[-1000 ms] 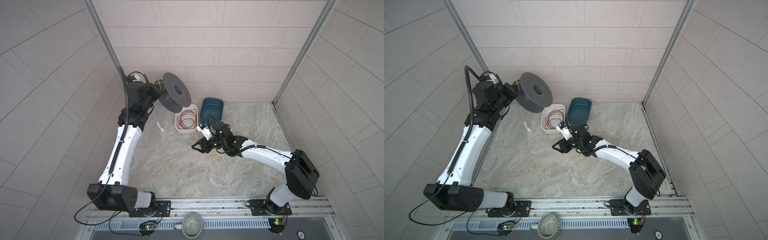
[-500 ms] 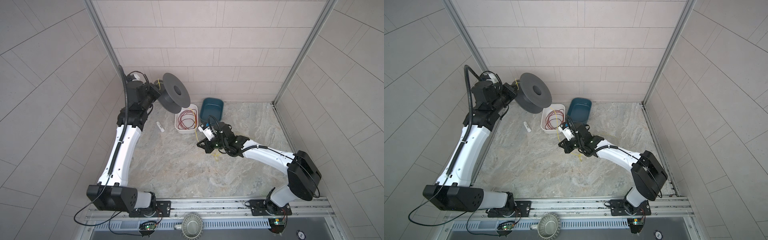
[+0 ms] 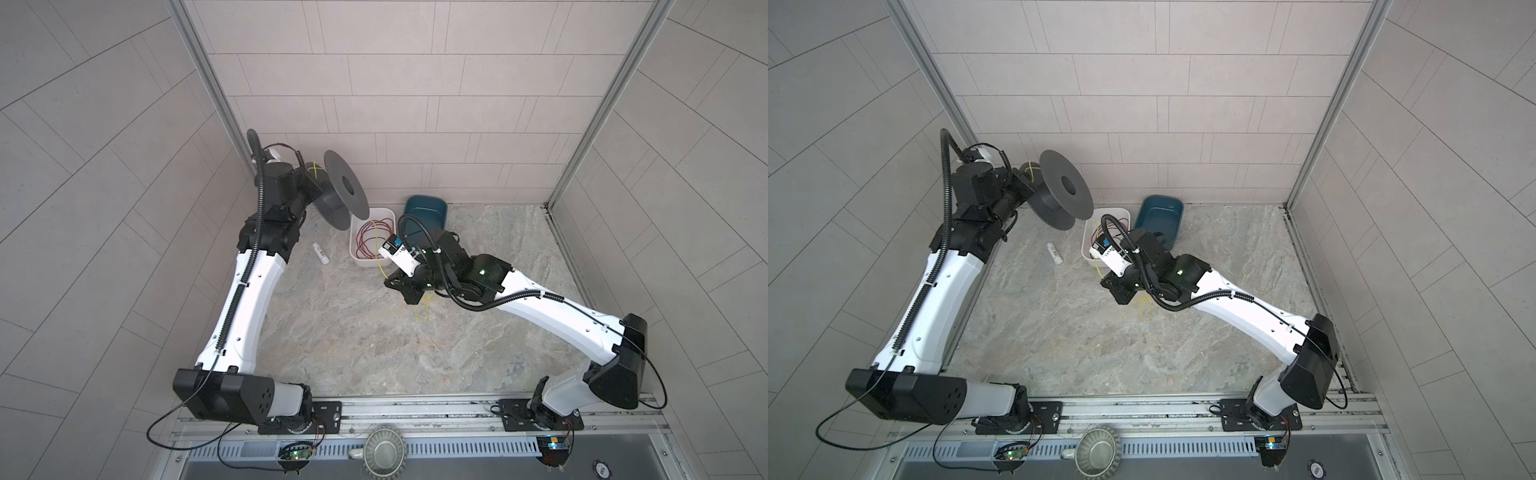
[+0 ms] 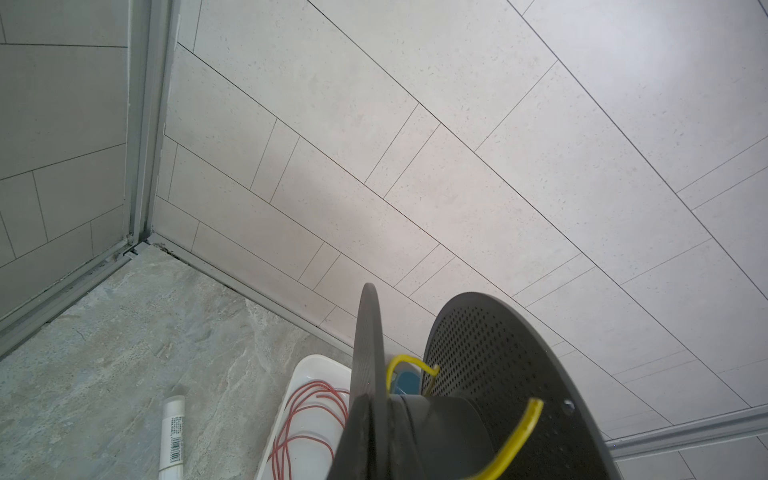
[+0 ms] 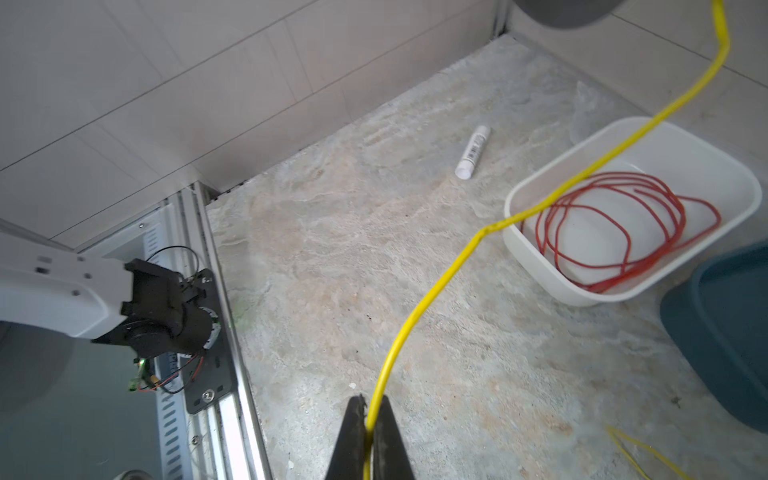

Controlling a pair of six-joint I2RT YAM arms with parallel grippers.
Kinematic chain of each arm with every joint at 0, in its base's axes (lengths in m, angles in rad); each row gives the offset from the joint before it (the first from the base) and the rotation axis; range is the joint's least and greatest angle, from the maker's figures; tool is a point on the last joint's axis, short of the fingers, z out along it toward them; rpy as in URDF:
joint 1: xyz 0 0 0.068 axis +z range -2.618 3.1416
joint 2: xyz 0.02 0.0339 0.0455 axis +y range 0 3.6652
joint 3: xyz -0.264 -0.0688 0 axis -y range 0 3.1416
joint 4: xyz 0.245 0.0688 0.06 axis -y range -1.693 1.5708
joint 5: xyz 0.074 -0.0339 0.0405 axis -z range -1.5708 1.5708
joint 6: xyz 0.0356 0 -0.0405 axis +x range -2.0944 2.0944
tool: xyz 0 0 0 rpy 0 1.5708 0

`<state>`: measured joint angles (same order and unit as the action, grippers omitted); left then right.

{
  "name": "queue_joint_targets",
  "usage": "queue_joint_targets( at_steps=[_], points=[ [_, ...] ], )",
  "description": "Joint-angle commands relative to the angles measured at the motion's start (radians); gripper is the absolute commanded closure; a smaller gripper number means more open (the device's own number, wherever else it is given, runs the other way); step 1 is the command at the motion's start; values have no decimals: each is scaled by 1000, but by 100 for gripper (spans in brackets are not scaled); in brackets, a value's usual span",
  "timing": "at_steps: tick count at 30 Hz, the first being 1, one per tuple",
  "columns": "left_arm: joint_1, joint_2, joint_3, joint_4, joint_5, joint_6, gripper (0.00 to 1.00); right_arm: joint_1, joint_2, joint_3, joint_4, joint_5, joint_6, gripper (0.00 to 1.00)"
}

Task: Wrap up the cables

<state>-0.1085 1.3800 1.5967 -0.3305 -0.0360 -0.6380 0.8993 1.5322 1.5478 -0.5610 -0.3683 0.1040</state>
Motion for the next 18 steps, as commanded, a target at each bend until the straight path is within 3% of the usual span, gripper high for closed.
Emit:
queue_joint_targets(
  at_steps=[1,10,18],
  points=[
    [-13,-37,9,43,-46,28,100,29,46,93,-145,-70,-70,100],
    [-77,-55,-50,52,-100,183,100,79,60,332,-273,89,-163,100],
    [-97,-87,-89,52,-20,318,100,49,199,685,-506,220,-244,100]
  ],
)
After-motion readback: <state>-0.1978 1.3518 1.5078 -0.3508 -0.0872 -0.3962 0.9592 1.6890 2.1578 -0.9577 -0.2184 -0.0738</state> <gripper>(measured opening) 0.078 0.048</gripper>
